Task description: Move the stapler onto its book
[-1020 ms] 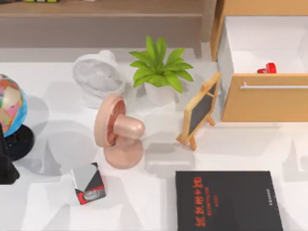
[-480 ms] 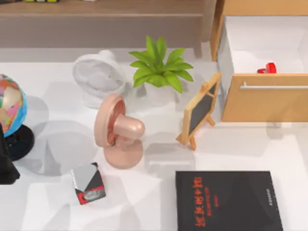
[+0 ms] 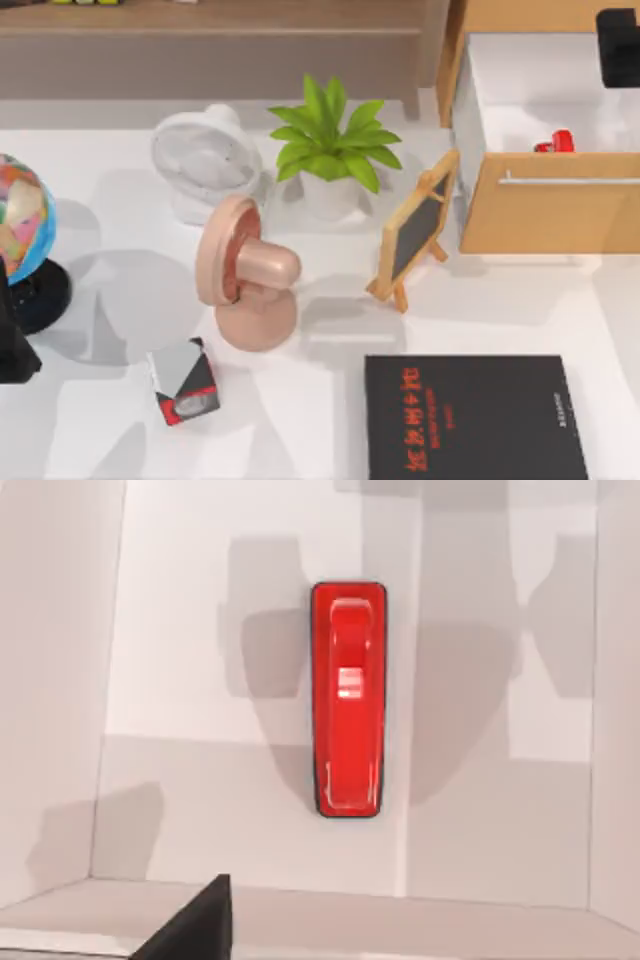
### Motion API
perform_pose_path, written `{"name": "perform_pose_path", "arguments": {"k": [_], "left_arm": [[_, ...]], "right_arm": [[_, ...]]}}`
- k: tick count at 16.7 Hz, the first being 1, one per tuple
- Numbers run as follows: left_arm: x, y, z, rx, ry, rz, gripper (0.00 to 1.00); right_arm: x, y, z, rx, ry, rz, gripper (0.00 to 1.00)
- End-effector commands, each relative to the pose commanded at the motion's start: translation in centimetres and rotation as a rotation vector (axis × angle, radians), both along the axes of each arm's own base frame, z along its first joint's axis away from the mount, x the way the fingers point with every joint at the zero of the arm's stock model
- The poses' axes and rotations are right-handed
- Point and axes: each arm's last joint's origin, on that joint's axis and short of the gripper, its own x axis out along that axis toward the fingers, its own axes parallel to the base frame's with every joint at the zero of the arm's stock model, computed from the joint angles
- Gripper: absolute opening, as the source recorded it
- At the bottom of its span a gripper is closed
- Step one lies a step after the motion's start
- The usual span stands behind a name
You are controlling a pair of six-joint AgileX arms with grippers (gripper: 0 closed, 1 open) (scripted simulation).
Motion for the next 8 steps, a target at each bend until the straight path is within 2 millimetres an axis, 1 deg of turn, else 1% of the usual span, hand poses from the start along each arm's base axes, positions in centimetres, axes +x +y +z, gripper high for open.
{"name": "perform_pose_path", "arguments": {"k": [2,4,6,8], "left_arm": [[0.0,0.0,0.0,0.000,0.000,0.000,1.00],[0.0,0.0,0.0,0.000,0.000,0.000,1.00],[0.0,0.0,0.0,0.000,0.000,0.000,1.00],[0.0,0.0,0.0,0.000,0.000,0.000,1.00]], "right_arm": [[3.9,1.0,-2.6,-0.011,0.125,0.007,1.00],[6.8,1.8,-5.4,-0.022,0.231,0.013,1.00],[8.8,2.4,-8.0,-0.031,0.314,0.016,1.00],[10.1,2.8,-9.7,-0.037,0.368,0.016,1.00]]}}
